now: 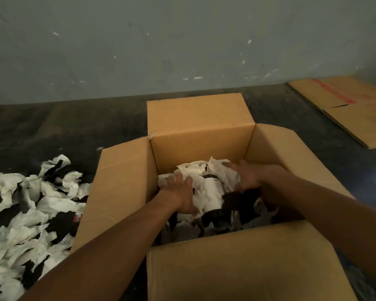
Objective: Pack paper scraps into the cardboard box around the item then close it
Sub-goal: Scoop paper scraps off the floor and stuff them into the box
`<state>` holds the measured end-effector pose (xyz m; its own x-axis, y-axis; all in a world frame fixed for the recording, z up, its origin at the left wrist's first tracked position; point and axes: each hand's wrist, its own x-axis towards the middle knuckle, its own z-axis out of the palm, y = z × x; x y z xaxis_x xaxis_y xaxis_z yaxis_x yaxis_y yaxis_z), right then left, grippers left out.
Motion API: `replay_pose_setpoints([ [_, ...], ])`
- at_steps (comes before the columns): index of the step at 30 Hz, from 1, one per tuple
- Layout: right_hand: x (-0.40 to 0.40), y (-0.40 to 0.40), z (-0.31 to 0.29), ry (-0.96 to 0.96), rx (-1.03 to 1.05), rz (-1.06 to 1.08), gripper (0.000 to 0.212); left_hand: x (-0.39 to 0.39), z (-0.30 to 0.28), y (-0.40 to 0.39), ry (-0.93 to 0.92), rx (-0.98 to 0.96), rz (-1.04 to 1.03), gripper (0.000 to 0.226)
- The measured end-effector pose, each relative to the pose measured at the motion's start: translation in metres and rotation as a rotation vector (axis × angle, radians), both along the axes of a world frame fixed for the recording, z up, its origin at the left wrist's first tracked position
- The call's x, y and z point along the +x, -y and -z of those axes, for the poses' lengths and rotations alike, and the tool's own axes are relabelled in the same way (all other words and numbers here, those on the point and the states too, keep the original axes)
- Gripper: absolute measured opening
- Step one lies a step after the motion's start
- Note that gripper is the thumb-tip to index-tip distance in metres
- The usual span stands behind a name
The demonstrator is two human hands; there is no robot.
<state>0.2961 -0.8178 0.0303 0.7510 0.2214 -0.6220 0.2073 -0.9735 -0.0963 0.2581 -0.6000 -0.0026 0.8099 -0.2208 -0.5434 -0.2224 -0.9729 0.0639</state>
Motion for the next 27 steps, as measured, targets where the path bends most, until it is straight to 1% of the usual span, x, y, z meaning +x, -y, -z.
replay_pose_setpoints([
  [1,0.001,0.001,0.014,-0.008,-0.107,-0.071,0.103,0.001,0.006,0.0,-0.055,-0.01,-0.03,0.119],
  [2,0.002,0.001,0.028,-0.044,-0.2,-0.104,0.11,0.001,0.013,0.001,-0.125,-0.019,-0.057,0.129],
  [3,0.002,0.003,0.043,-0.087,-0.256,-0.11,0.111,0.001,0.021,0.003,-0.175,-0.015,-0.076,0.132],
  [5,0.002,0.004,0.065,-0.141,-0.306,-0.119,0.107,-0.004,0.035,0.008,-0.203,0.009,-0.062,0.125],
  [7,-0.002,0.001,0.076,-0.163,-0.318,-0.119,0.103,-0.012,0.038,0.014,-0.203,0.039,0.002,0.111],
  [8,-0.003,0.001,0.078,-0.174,-0.32,-0.121,0.101,-0.013,0.04,0.015,-0.205,0.048,0.027,0.107],
  [11,0.005,0.002,0.071,-0.162,-0.323,-0.144,0.1,-0.003,0.044,0.012,-0.262,0.05,0.006,0.114],
  [12,0.011,0.001,0.064,-0.194,-0.302,-0.155,0.099,0.003,0.041,0.008,-0.302,0.057,-0.008,0.109],
  [13,0.017,0.0,0.055,-0.248,-0.272,-0.146,0.094,0.009,0.033,0.005,-0.343,0.071,-0.013,0.098],
  [14,0.024,-0.003,0.047,-0.287,-0.229,-0.131,0.084,0.017,0.025,0.001,-0.36,0.082,-0.006,0.084],
  [15,0.029,-0.007,0.038,-0.28,-0.187,-0.105,0.073,0.023,0.015,-0.002,-0.341,0.093,0.003,0.074],
  [16,0.036,-0.01,0.032,-0.219,-0.122,-0.084,0.062,0.029,0.005,-0.005,-0.288,0.086,0.01,0.066],
  [17,0.041,-0.014,0.029,-0.115,-0.059,-0.062,0.056,0.034,-0.003,-0.007,-0.217,0.067,0.008,0.063],
  [18,0.046,-0.016,0.029,-0.014,0.003,-0.047,0.056,0.04,-0.005,-0.009,-0.143,0.038,-0.009,0.065],
  [19,0.048,-0.018,0.032,0.045,0.018,-0.042,0.061,0.044,-0.005,-0.011,-0.085,0.011,-0.046,0.072],
  [20,0.047,-0.021,0.036,0.071,0.004,-0.052,0.068,0.046,-0.001,-0.012,-0.042,-0.008,-0.079,0.083],
  [22,0.045,-0.02,0.055,0.041,-0.11,-0.109,0.079,0.044,0.01,-0.013,-0.047,-0.004,-0.082,0.102],
  [23,0.043,-0.019,0.064,0.013,-0.173,-0.125,0.083,0.043,0.018,-0.013,-0.085,0.013,-0.068,0.104],
  [25,0.042,-0.012,0.084,-0.027,-0.226,-0.105,0.087,0.043,0.041,-0.011,-0.142,0.023,-0.074,0.1],
  [27,0.041,-0.009,0.094,-0.047,-0.237,-0.08,0.088,0.045,0.057,-0.007,-0.136,0.057,-0.075,0.098],
])
